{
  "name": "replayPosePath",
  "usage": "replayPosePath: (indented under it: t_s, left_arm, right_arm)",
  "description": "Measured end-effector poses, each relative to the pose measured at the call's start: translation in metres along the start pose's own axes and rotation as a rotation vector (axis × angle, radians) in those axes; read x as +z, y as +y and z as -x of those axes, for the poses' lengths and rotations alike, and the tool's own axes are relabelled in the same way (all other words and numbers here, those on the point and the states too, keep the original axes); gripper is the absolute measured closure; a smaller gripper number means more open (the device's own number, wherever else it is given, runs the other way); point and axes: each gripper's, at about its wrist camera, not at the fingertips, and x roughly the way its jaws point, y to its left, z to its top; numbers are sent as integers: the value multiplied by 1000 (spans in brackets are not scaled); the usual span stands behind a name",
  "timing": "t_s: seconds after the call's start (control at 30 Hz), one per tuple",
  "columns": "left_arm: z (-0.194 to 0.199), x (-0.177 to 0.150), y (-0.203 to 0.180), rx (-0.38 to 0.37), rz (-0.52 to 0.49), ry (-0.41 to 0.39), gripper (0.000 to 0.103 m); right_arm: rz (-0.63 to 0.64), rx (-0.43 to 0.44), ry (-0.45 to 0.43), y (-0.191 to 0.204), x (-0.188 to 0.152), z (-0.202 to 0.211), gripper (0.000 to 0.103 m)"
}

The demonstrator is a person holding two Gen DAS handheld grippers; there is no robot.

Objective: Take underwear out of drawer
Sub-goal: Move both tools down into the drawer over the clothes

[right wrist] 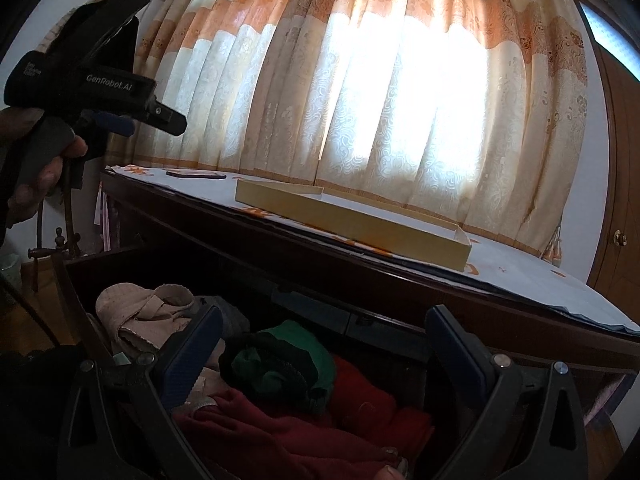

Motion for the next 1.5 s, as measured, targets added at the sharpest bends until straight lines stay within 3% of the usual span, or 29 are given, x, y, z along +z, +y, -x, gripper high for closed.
replayPosePath:
  t_s: [0.57,0.87,1.0,1.5]
  left_arm:
    - [1,0,-4,-16,-12,11,0]
    - [4,1,-7,-21,-21,15,0]
    - [3,1,-8,-29,-30,19,0]
    - [-17,-13,-11,-36,-66,104,0]
  right_arm:
    - [2,17,83,5,0,3,1]
    - [-31,47,208,2,2,-8,1]
    - [-23,42,210,3,1,-7,1]
    - [-126,32,409,-12,3,-32,1]
